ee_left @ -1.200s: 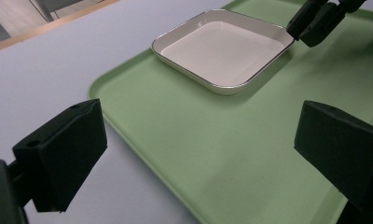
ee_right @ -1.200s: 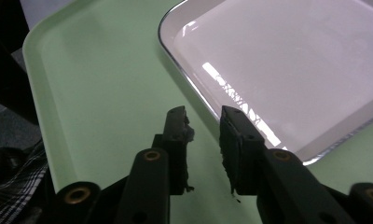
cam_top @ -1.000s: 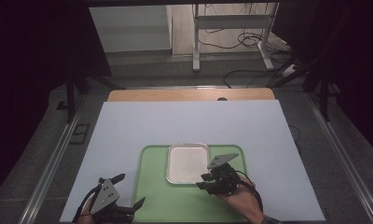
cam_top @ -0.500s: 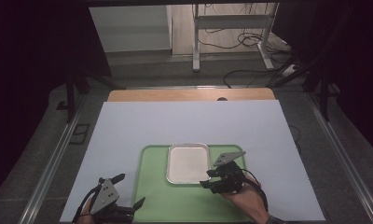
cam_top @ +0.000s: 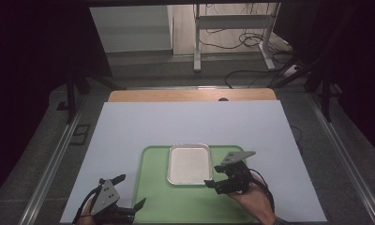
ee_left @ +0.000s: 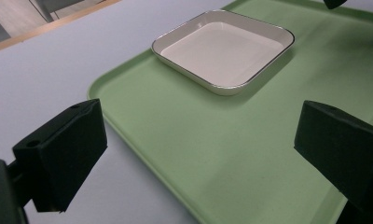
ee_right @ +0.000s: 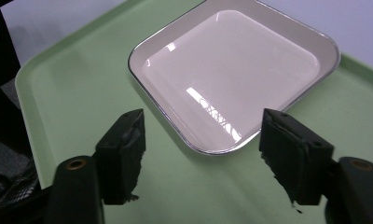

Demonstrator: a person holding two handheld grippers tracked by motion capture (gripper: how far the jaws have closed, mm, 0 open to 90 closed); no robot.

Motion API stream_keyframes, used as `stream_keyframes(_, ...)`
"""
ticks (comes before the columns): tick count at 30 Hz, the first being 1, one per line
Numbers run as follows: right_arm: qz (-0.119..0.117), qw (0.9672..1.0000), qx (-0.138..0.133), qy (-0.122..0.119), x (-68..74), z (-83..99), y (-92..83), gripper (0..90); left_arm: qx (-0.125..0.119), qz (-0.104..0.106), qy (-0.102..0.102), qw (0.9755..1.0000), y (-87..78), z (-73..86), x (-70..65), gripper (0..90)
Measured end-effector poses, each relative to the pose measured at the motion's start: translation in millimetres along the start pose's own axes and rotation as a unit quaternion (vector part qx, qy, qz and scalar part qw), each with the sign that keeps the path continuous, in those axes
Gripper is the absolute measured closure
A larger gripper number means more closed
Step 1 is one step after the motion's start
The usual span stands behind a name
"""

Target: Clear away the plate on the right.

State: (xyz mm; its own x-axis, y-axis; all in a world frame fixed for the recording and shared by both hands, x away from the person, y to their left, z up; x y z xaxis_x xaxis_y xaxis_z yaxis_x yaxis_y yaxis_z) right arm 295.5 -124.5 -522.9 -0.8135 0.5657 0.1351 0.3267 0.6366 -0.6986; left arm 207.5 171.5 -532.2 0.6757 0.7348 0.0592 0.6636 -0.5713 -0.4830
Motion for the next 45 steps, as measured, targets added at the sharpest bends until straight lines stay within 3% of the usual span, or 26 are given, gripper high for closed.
stream_keyframes(14,0.020,0.9997,-0.013,-0.001,-11.0,5.1,-16.3,23.2,0.000,0.000,0.000,1.0000,0.0,0.0,0.1,2.2)
stream_keyframes(34,0.028,0.9993,-0.024,0.008,-21.9,15.8,-31.2,11.5,0.000,0.000,0.001,1.0000,0.0,0.0,-0.1,2.2)
stream_keyframes(45,0.047,0.9986,-0.024,0.008,-29.6,24.2,-39.6,5.5,0.000,0.001,0.001,1.0000,0.1,-0.1,-0.1,2.2)
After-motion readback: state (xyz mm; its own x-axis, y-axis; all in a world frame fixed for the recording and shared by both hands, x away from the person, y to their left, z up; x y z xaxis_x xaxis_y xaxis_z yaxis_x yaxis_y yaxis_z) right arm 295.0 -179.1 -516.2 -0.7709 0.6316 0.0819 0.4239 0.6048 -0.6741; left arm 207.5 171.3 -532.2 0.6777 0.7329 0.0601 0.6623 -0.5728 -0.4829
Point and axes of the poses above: each handheld gripper's, and its own axes: y roughly forward along the jaws, z roughly out of its underside, x roughly to its left, the point moved 7 cm from there along y, roughly forward along the jaws, and after that the axes turned 2 degrees about z, right-handed, at the moved point
